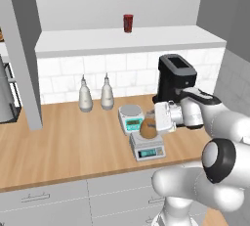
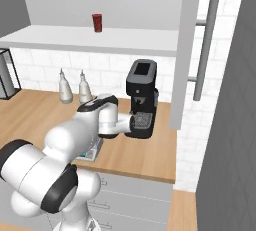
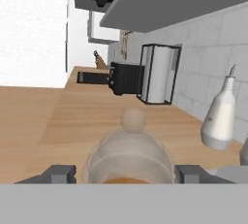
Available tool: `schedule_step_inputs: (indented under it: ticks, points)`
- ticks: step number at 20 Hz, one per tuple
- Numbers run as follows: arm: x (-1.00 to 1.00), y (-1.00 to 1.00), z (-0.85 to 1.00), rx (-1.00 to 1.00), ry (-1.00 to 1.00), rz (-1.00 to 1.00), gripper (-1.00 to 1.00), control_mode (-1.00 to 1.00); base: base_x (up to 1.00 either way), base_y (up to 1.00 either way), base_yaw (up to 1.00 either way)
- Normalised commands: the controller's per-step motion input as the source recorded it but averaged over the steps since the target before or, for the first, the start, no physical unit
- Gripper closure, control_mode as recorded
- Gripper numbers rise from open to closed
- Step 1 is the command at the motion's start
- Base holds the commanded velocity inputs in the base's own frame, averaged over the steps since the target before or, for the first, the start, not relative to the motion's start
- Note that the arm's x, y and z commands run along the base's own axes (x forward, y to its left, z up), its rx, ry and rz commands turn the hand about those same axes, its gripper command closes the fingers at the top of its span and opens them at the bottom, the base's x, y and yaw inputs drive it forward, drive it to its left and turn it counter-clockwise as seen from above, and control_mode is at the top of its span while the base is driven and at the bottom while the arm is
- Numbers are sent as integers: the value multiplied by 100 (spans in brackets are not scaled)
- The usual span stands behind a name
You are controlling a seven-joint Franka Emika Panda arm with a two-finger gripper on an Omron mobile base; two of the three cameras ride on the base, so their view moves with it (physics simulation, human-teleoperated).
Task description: Pick the honey bottle and place it on the digital scale for weighing, and close the cabinet.
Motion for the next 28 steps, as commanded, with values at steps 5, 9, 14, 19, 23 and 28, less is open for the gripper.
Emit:
schedule_step_inputs:
  ticks: [5,9,14,19,23,28]
  points:
    - [0,0,0,0,0,0,-100,-100,0,0,0]
    - [-17,0,3,0,-6,0,-100,-100,0,0,0]
    - [-31,0,17,0,-14,-5,-100,-100,0,0,0]
    - [0,0,0,0,-6,-4,-100,-100,0,0,0]
    - [0,-1,0,0,0,-6,-100,-100,0,0,0]
    - [0,-27,0,1,0,-9,-100,-100,0,0,0]
